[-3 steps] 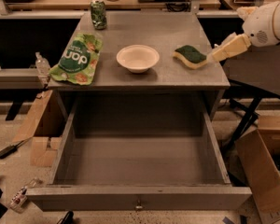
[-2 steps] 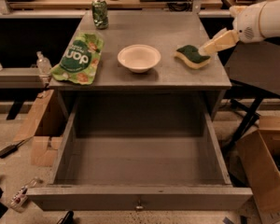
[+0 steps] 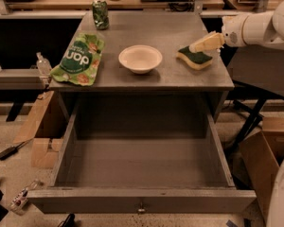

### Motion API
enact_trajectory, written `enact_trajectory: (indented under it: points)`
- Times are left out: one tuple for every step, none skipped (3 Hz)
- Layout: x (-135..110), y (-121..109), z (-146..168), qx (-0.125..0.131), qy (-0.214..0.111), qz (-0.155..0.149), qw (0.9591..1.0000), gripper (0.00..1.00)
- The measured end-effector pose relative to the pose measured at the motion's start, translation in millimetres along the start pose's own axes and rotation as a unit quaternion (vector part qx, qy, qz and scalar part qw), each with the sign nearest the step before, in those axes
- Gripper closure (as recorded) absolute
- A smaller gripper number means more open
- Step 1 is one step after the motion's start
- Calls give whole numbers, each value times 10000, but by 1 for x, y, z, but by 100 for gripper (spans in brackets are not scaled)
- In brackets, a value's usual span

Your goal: Place sponge into top drawer

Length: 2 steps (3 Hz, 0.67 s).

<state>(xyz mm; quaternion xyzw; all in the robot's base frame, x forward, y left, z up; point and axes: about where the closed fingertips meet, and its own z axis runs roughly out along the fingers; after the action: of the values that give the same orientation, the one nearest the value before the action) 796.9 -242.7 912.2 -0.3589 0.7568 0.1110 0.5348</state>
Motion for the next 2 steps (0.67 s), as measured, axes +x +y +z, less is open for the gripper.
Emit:
enact_trajectory:
  points:
    - [14,0,21,-70,52,341,9994,0]
    - [27,9,26,-146,218,532,9982,0]
